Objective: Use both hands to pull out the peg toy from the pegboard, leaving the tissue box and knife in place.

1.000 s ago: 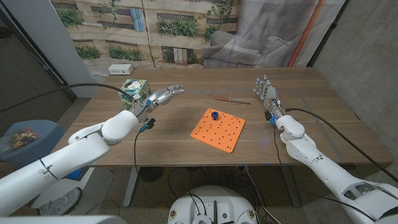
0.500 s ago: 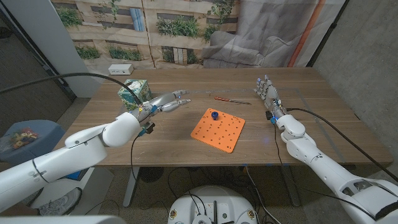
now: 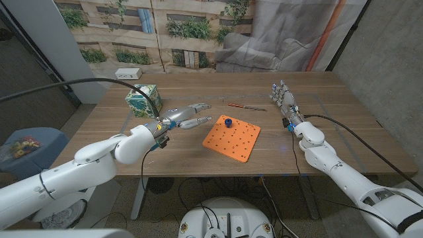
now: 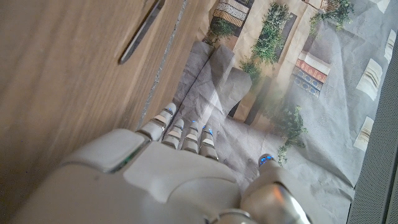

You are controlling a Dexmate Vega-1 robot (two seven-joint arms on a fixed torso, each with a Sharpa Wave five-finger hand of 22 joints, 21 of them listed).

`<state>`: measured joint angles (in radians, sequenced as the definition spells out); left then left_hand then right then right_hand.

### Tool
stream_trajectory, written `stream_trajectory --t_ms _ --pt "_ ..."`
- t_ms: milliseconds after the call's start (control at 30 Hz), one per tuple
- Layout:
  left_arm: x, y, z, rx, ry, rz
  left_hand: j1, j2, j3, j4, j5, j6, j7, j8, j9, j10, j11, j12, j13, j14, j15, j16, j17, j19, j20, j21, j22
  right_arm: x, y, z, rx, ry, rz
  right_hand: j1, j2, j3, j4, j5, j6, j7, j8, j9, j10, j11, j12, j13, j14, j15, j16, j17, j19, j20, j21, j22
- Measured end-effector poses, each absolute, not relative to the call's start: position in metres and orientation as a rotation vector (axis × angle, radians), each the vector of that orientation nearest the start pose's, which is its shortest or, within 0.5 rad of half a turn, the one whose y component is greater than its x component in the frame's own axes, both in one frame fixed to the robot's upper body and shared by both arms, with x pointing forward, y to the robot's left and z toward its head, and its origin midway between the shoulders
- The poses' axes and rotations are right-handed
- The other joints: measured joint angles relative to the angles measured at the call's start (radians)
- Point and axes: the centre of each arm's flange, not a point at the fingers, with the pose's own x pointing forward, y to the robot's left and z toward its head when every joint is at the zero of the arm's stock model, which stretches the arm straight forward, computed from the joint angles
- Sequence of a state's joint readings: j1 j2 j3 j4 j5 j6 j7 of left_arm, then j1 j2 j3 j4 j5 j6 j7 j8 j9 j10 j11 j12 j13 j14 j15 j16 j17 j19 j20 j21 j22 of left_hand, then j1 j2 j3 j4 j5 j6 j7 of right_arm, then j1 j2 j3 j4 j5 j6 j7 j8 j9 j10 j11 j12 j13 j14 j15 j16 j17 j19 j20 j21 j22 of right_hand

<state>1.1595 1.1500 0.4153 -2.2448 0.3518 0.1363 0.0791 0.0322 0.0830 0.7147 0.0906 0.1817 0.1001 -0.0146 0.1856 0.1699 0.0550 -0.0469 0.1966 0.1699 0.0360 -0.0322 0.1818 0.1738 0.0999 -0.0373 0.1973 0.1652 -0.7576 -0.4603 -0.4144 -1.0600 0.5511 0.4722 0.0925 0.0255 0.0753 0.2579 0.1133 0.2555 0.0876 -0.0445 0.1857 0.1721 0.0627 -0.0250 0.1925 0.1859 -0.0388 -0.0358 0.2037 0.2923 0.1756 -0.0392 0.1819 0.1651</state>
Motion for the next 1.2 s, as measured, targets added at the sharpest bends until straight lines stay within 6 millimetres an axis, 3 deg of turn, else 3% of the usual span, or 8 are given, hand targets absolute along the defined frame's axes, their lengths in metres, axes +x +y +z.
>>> stream_trajectory --t_ms 333,833,1200 --pt "0.463 0.191 -0.042 1.484 -0.8 -0.276 -0.022 -0.012 -0.023 0.031 0.0 0.013 -0.013 0.0 0.0 0.007 -0.007 0.0 0.0 0.0 0.0 0.0 0.001 -0.009 0.002 -0.006 0.005 0.672 -0.297 -0.043 -0.064 -0.645 0.206 0.0 0.0 0.0 0.0 0.0 0.004 -0.004 0.0 0.0 0.0 0.0 0.0 0.0 0.0 0.0 0.0 0.0 -0.008 0.0 0.0 0.0" --pt "0.472 0.17 -0.067 1.561 -0.836 -0.323 -0.031 -0.013 -0.036 0.052 0.0 0.012 -0.012 0.0 0.0 0.009 -0.009 -0.005 0.0 0.0 0.0 0.0 0.001 -0.028 0.001 -0.013 0.005 0.668 -0.305 -0.044 -0.067 -0.647 0.21 0.0 0.0 0.0 0.0 0.0 0.004 -0.004 0.0 0.0 0.0 0.0 0.0 0.0 0.0 0.0 0.0 -0.005 -0.013 0.002 0.0 0.0" --pt "0.478 0.157 -0.082 1.613 -0.794 -0.316 -0.035 -0.017 -0.055 0.079 0.0 -0.017 -0.005 -0.01 0.0 -0.009 0.01 -0.012 0.0 -0.019 0.0 -0.005 0.001 -0.078 0.005 -0.021 0.005 0.663 -0.311 -0.045 -0.074 -0.652 0.211 0.0 0.0 0.0 0.0 0.0 0.004 -0.004 0.0 0.0 0.0 0.0 0.0 0.0 0.0 0.0 0.0 -0.004 -0.013 0.002 0.0 0.0"
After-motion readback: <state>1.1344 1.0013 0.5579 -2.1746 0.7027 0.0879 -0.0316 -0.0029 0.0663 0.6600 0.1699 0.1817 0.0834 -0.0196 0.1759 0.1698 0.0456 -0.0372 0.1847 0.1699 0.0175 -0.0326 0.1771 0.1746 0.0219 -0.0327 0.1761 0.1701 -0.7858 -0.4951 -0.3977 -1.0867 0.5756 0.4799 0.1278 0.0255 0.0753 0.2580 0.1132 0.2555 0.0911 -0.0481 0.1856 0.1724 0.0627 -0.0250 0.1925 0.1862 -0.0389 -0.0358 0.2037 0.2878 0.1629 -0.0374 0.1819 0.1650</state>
